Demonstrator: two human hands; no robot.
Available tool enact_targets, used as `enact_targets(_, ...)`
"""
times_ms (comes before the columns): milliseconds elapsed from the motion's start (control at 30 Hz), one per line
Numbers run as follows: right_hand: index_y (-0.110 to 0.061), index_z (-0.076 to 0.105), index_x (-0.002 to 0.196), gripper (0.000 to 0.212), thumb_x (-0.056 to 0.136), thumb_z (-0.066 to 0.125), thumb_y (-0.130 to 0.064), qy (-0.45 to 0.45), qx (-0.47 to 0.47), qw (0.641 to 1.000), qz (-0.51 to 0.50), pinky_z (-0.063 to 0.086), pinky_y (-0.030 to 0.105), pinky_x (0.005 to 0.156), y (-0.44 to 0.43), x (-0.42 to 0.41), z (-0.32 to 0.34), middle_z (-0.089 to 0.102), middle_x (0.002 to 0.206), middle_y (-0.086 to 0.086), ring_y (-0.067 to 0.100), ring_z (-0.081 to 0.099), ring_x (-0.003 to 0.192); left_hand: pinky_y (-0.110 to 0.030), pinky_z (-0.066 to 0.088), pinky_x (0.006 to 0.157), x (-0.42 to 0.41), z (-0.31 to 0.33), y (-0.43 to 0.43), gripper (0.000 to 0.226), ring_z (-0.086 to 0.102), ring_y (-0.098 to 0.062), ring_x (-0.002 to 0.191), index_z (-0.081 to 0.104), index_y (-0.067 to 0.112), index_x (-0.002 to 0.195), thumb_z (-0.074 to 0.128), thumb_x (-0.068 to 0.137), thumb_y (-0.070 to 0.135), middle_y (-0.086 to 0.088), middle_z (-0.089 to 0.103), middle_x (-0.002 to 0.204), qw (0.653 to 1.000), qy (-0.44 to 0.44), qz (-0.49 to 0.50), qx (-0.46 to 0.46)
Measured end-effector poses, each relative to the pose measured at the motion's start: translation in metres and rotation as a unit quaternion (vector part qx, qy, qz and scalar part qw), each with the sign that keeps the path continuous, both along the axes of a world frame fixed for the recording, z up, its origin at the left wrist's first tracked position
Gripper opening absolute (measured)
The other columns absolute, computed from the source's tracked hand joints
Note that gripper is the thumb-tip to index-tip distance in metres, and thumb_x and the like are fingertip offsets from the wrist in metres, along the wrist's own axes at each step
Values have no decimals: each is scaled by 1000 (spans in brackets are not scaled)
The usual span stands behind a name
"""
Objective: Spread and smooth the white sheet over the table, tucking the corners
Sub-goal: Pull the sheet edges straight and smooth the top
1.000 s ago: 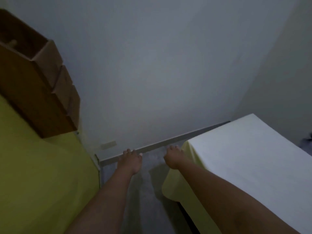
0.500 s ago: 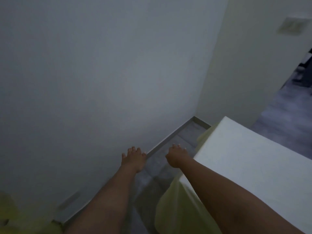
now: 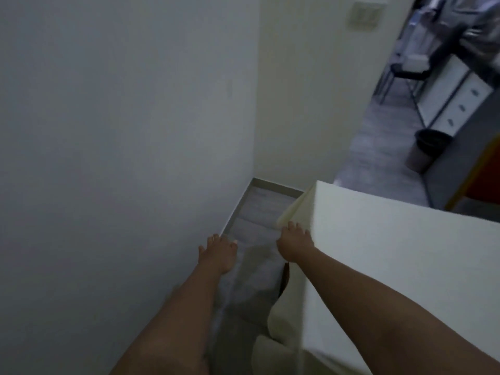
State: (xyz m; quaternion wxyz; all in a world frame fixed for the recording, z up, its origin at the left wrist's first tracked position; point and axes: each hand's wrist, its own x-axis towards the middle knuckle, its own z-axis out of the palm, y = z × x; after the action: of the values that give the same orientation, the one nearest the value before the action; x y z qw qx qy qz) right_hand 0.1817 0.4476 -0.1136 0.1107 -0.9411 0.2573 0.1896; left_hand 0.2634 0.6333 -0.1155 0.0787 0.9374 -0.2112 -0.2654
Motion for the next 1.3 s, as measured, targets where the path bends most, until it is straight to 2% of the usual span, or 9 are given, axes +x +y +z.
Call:
enact_targets(267,-7,24,147,51,100,30,-25,-25,-9,986,-162,13,47,116,-24,40,-7,14,159,10,31,13,145,-49,13,116,104,-9,-53,57,12,-26,146,24,10,148,19,102,43,-12,14,159,987,-26,-158,-4)
enact_targets(400,-5,20,148,53,100,30,-24,-31,-22,971,-234,10,49,117,-35,34,-15,9,160,12,31,7,147,-45,19,113,128,-12,-90,55,24,-29,142,32,8,144,22,102,42,-15,26,154,973,-31,-230,-9)
enact_targets(533,-5,10,151,57,101,28,-24,-56,-40,952,-298,6,48,119,-58,28,-19,1,161,12,31,1,147,-44,22,114,137,-20,-146,55,26,-29,141,28,8,146,22,102,40,-15,25,155,951,-2,-309,-8)
enact_targets(667,-6,10,151,60,102,25,-37,-73,-60,928,-359,7,47,118,-95,27,-21,3,161,12,31,3,148,-45,21,116,135,-29,-204,56,24,-28,142,24,7,147,25,102,38,-14,24,155,931,27,-363,-7)
enact_targets(800,-7,12,151,62,102,23,-42,-78,-45,903,-420,7,48,119,-130,23,-26,5,161,12,31,3,148,-42,30,110,129,-36,-247,46,40,-29,132,36,12,140,32,100,34,-12,39,147,909,87,-405,-39)
enact_targets(1033,-8,13,151,62,101,22,-43,-57,-51,894,-442,8,48,118,-163,31,-34,7,160,13,32,5,148,-33,37,103,143,-47,-302,49,44,-30,129,28,19,149,33,100,22,-14,41,147,899,125,-408,-98)
enact_targets(1167,-8,16,151,61,101,22,-43,-69,-42,888,-452,9,47,118,-160,46,-43,10,160,12,31,7,147,-22,31,101,152,-53,-324,47,42,-25,130,30,17,148,31,102,12,-10,41,146,891,153,-389,-175)
enact_targets(1233,-9,16,151,60,101,22,-42,-80,-40,884,-459,8,47,118,-156,56,-49,10,160,12,30,7,147,-18,32,88,155,-59,-336,37,48,-24,122,48,6,134,31,102,11,-11,51,136,891,139,-381,-202)
enact_targets(1300,-9,16,151,60,101,22,-42,-87,-48,876,-471,8,46,118,-152,63,-56,10,160,12,29,7,148,-23,36,79,156,-65,-345,29,56,-27,110,58,3,111,32,101,13,-14,60,120,893,123,-378,-210)
